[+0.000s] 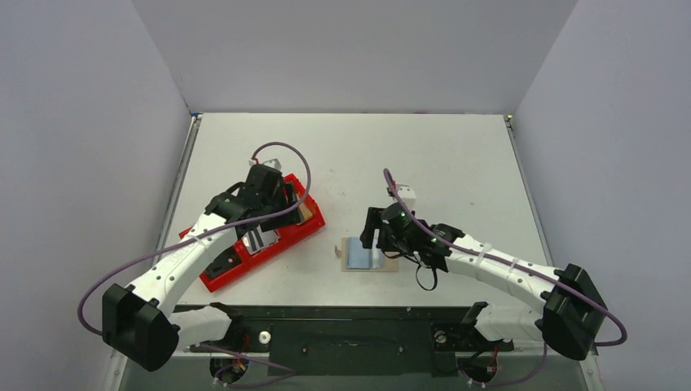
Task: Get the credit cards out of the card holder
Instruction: Place the credit card in the storage box, then remove the credit card from the card holder.
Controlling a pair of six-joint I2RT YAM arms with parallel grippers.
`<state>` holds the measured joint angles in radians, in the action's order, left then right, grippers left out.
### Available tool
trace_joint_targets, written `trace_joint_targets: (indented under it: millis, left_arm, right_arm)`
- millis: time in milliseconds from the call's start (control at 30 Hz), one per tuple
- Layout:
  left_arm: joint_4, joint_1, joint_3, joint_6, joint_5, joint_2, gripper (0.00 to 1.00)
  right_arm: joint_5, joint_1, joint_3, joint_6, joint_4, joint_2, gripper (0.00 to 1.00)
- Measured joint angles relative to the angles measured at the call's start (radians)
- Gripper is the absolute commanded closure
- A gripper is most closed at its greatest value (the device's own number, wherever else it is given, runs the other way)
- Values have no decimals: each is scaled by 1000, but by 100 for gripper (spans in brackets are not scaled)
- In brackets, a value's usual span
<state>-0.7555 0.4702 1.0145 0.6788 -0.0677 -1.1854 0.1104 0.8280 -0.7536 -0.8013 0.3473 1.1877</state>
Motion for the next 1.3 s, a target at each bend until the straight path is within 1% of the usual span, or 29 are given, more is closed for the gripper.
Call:
trace_joint_targets:
  millis: [100,267,400,500,767,833,867,933,1100,1133,1167,1267,1300]
  left_arm:
    - [39,36,0,6,25,-32,44]
    - [91,41,0,8,58,-49,44]
    - [117,42,0,3,82,-51,44]
    - [123,41,0,-6,93,-51,44]
    - [125,41,0,-16,105,-51,44]
    - [127,41,0,-18,108,-51,44]
    - [129,41,0,-19,109,-52,44]
    - [133,41,0,-19,111,-53,44]
    - [144,42,0,-20,120,-65,44]
    - [148,41,0,-19,122,-69,44]
    - [151,42,0,-19,123,-72,44]
    - [158,42,0,-18,126,-78,44]
    - [161,42,0,-18,126,-79,44]
  right_arm:
    - [51,61,-49,-5,16,61,31]
    - [113,138,-133,-21,31,208,33]
    - [139,160,-183,-29,40,337,33]
    - [152,160,-192,-42,54,387,34]
    - [172,161,-203,-60,75,453,39]
    - [174,161,-204,-63,74,467,44]
    - [175,161,-204,-63,75,472,48]
    - [175,161,-204,-69,73,483,50]
    - [175,161,-205,-72,60,488,51]
    - [175,161,-205,-71,57,489,52]
    - [175,161,-205,-71,54,490,56]
    - [178,161,-204,-71,44,491,59]
    - [179,159,-202,-71,38,491,62]
